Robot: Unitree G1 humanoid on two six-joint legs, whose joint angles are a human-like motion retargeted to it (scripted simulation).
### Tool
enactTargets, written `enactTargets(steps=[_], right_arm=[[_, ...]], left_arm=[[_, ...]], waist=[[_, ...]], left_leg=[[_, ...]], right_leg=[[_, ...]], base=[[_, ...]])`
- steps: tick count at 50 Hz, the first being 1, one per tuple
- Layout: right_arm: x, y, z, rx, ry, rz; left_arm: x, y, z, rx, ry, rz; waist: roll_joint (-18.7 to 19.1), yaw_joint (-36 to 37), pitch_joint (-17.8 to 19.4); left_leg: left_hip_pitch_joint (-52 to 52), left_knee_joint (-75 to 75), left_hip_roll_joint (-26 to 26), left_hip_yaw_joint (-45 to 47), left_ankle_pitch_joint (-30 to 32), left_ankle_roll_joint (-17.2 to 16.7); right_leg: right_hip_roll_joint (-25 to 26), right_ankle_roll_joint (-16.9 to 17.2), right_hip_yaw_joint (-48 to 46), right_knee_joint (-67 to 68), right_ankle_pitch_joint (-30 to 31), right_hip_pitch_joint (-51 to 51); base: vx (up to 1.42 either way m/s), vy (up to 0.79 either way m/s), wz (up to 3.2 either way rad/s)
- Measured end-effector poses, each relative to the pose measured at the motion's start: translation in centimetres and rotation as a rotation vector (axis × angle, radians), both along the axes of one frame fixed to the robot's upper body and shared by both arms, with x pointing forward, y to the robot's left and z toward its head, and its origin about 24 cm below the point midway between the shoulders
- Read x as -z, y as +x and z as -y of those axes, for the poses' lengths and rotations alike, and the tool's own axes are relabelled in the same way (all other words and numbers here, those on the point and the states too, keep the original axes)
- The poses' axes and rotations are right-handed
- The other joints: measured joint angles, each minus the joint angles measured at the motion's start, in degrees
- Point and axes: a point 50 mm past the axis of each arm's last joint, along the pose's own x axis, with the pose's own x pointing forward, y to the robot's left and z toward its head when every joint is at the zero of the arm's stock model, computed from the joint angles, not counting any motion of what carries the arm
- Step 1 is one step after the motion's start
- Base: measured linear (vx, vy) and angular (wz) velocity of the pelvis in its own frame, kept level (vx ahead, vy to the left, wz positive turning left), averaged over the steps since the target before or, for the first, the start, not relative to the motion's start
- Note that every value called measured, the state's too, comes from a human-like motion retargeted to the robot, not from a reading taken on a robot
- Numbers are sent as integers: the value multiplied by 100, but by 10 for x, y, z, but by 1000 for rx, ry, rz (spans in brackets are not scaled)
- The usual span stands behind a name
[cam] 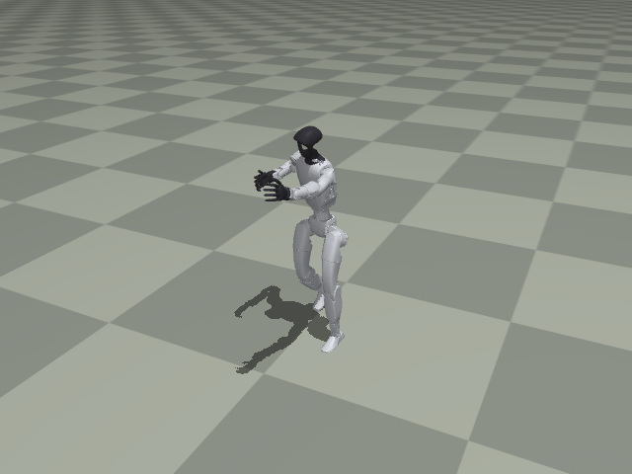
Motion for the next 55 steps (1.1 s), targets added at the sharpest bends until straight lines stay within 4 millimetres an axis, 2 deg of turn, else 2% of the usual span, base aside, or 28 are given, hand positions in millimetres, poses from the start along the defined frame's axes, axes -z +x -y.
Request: enactTargets(steps=[2,5,7,11,13,15,17,20,22,25,29,31,33,35,37,40,43,47,49,52,53,55], right_arm=[[11,2,0,24,23,-58],[29,4,-4,57,46,-123],[37,3,-7,64,44,-142],[39,-2,-13,24,43,-138],[35,-4,-16,2,44,-125],[30,-4,-20,-16,32,-111],[23,0,-23,-25,9,-83],[5,10,-26,-20,-36,3],[-6,15,-26,-9,-67,62],[-19,22,-27,-2,-101,142],[-24,19,-42,-104,-100,176],[-24,14,-52,-184,-89,167],[-21,10,-58,-251,-79,142],[-18,10,-60,-282,-69,105],[-15,10,-57,-271,-46,59],[-5,7,-50,-229,-6,-21],[-1,-1,-36,-174,6,-62],[-1,-12,-21,-109,-4,-63],[-3,-16,-16,-77,-26,-45],[-7,-18,-11,-13,-84,-10],[-10,-17,-10,13,-104,5],[-16,-15,-10,53,-128,48]], left_arm=[[-11,-2,7,22,-37,25],[-13,1,17,80,-95,38],[4,8,16,109,-122,13],[54,19,1,100,-129,-88],[71,21,-4,83,-111,-135],[78,22,-8,62,-88,-167],[71,20,-11,35,-64,-171],[45,15,-10,-4,-42,-135],[34,15,-3,-3,-46,-115],[26,20,17,36,-67,-86],[37,28,37,96,-50,-94],[43,30,40,104,-14,-118],[45,31,37,85,29,-148],[36,28,31,37,50,-160],[18,19,20,-25,21,-131],[-3,4,-1,-99,-83,-62],[-7,-7,-22,-136,-181,-2],[18,-7,-43,-163,-180,-30],[28,-4,-46,-169,-157,-59],[33,0,-42,-161,-133,-80],[31,0,-38,-155,-127,-76],[18,0,-29,-146,-112,-54]], waist=[[-85,-77,119],[-45,-292,214],[102,-503,124],[498,-996,-71],[551,-1152,-76],[526,-1209,-17],[550,-1137,117],[693,-851,376],[711,-637,397],[642,-346,261],[388,-14,-40],[351,160,-106],[338,287,-77],[248,301,24],[130,109,141],[122,-407,239],[409,-1005,168],[780,-1556,-1],[791,-1737,-42],[676,-1802,-37],[656,-1762,2],[716,-1619,160]], left_leg=[[-86,924,-48,-11,-667,236],[28,1627,0,-19,-1392,206],[310,1373,-5,-38,-1384,25],[987,546,-96,-114,-904,-297],[1169,668,-220,-209,-758,-274],[1120,1417,-333,-285,-721,-104],[747,2785,-255,-252,-810,100],[96,4630,146,-70,-1200,333],[-188,4975,306,39,-1520,396],[-440,4194,331,165,-1678,298],[-121,1369,138,288,-950,-78],[138,305,84,47,-465,-267],[312,81,71,-244,-267,-270],[320,635,12,-338,-553,-78],[213,1486,-49,-303,-1179,122],[262,2109,-74,-362,-1819,160],[517,1686,-109,-508,-1697,-87],[1224,611,-208,-577,-908,-443],[1495,547,-367,-681,-590,-459],[1482,1541,-626,-776,-389,-253],[1315,2187,-646,-740,-420,-164],[870,3587,-446,-546,-662,11]], right_leg=[[16,-71,-13,1102,-355,-481],[122,-175,-160,1626,-762,-1045],[176,-200,-319,977,-767,-1258],[192,16,-651,-1718,-376,-1098],[175,226,-533,-2871,-82,-867],[143,316,-244,-3462,235,-610],[180,183,-71,-3283,260,-454],[331,-74,-87,-2165,-542,-469],[302,-32,-133,-1731,-973,-369],[116,235,-212,-1888,-985,-5],[-168,541,-183,-2787,-211,697],[-142,530,-45,-2765,91,889],[-49,405,95,-2068,161,817],[-7,263,154,-663,-88,370],[-60,166,39,701,-505,-218],[-118,-5,-303,1598,-939,-899],[-11,-7,-586,876,-884,-1392],[93,169,-781,-1751,-185,-1312],[113,325,-627,-2967,69,-1019],[145,382,-68,-3788,410,-547],[166,294,64,-3745,483,-432],[297,11,129,-3174,201,-378]], base=[[72,26,17],[73,23,24],[74,20,28],[77,15,39],[77,7,44],[74,5,32],[70,6,8],[70,9,-17],[74,12,-8],[76,12,15],[78,15,1],[77,23,-44],[74,28,-49],[69,29,-24],[68,27,18],[70,23,52],[73,18,59],[79,11,28],[83,4,33],[80,1,26],[75,2,10],[72,3,-6]])
